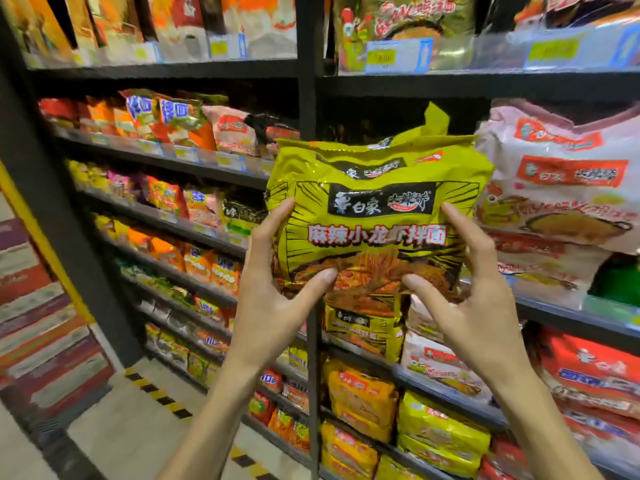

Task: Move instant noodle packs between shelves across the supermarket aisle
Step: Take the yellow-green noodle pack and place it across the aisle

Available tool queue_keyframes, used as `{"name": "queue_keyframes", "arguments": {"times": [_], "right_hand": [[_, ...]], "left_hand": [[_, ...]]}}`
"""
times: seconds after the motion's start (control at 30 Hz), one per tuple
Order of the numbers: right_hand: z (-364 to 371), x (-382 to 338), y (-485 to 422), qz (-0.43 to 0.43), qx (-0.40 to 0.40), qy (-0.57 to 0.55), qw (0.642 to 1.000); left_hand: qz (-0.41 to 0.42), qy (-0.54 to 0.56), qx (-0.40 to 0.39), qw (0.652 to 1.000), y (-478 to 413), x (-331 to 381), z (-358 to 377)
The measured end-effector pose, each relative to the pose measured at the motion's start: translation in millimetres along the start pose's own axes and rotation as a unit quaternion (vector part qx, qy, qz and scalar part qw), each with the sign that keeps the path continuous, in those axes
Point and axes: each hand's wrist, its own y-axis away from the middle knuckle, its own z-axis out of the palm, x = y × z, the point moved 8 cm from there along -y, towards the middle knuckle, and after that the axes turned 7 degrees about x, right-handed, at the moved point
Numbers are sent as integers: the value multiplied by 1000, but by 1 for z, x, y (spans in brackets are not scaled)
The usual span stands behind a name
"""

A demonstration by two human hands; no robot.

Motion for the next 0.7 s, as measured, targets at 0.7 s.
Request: {"name": "queue_keyframes", "arguments": {"times": [0.7], "right_hand": [[42, 81, -79, -110, 174, 198, 958]], "left_hand": [[20, 198, -90, 976, -129, -127, 105]]}}
